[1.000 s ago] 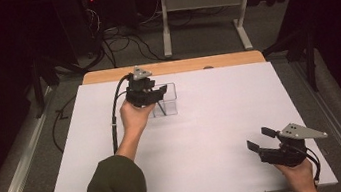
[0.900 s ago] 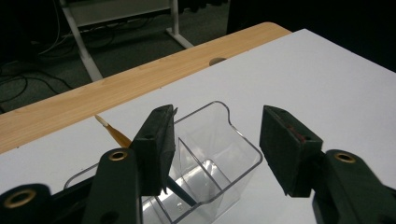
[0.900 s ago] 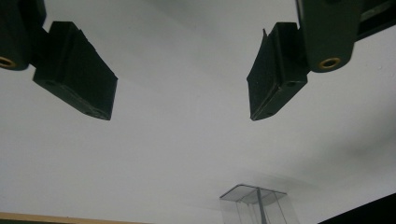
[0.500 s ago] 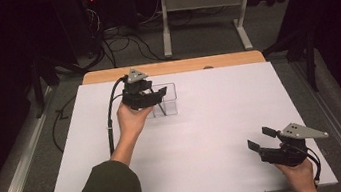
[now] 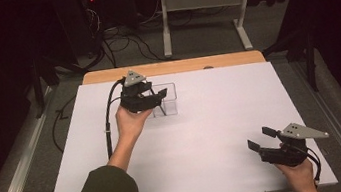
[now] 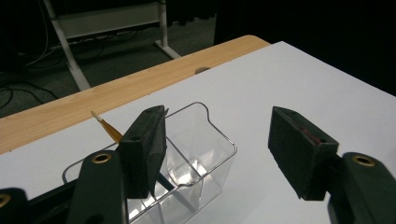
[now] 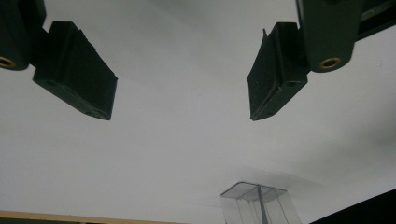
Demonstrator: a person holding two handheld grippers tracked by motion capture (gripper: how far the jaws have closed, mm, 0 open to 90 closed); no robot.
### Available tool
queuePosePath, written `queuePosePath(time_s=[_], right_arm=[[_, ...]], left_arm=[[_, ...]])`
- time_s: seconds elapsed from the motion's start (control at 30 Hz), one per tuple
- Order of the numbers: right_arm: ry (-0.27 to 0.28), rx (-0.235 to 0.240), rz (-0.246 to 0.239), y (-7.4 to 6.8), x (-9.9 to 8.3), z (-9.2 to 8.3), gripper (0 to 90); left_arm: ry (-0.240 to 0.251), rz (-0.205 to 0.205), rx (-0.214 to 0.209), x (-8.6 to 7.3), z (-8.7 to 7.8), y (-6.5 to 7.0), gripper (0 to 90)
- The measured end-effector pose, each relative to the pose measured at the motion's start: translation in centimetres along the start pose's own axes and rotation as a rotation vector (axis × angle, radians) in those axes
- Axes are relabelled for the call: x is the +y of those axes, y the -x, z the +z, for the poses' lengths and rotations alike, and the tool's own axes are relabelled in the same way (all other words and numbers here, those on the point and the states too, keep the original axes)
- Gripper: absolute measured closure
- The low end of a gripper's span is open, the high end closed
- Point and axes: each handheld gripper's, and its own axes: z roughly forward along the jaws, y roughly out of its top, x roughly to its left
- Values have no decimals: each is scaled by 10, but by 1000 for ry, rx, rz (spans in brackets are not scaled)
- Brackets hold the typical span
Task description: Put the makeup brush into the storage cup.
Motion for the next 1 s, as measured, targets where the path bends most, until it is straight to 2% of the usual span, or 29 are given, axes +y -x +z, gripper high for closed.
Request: queuePosePath(time_s=[0.3,1.0], right_arm=[[3,2,8,0,0,0,257],[14,12,20,1,0,-1,255]], left_arm=[[22,-3,-5,-1,-9,-1,355],[37,-25,-10,-8,-23,-7,331]])
